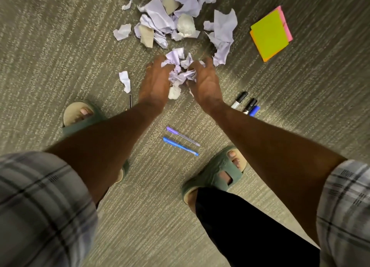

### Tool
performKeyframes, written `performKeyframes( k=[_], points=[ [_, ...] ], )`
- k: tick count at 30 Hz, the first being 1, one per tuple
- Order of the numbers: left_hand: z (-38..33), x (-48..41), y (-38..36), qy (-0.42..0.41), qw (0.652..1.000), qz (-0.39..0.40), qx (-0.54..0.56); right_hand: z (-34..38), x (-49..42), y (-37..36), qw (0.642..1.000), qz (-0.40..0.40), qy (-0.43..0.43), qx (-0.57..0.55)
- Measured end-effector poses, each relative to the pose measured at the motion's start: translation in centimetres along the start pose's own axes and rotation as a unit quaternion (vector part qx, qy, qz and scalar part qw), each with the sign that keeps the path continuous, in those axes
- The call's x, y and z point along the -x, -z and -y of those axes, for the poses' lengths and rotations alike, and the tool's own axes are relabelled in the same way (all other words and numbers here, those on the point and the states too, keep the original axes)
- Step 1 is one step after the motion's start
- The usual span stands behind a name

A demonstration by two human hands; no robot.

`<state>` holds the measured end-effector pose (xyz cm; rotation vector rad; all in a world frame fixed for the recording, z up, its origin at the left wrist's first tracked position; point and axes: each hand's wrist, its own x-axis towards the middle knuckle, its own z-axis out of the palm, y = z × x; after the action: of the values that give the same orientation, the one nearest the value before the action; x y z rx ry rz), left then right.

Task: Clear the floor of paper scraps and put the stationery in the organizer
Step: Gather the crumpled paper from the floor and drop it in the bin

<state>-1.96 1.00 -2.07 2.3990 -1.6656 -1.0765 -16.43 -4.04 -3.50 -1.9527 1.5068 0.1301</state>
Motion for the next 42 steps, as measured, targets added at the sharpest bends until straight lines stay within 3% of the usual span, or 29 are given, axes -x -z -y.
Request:
performKeyframes(
  k=[6, 15, 19, 26, 34, 42],
  points=[
    [0.5, -0.1, 0.7, 0.041, 0.997, -0.01, 0.061, -0.3, 0.9, 2.6, 0.999, 0.021, -0.025, 0.02],
    [-3.7, 2.3, 6.6, -0.005, 0.993, -0.036, 0.112, 3.0, 3.5, 8.6, 0.999, -0.021, -0.013, -0.033],
    [-5.6, 3.7, 10.6, 0.056, 0.984, -0.049, 0.161, 5.6, 4.9, 11.9, 0.996, -0.045, -0.002, -0.076],
    [-7.4, 7.7, 20.0, 0.051, 0.98, -0.071, 0.18, 12.8, 6.5, 18.6, 0.995, -0.058, -0.026, -0.074],
    [-6.7, 9.9, 30.9, 0.035, 0.97, -0.136, 0.198, 23.4, 5.5, 25.9, 0.994, -0.057, 0.016, -0.091],
    [-2.9, 8.8, 39.7, 0.07, 0.956, -0.186, 0.216, 33.7, 2.9, 29.0, 0.993, -0.054, 0.058, -0.091]
  ],
)
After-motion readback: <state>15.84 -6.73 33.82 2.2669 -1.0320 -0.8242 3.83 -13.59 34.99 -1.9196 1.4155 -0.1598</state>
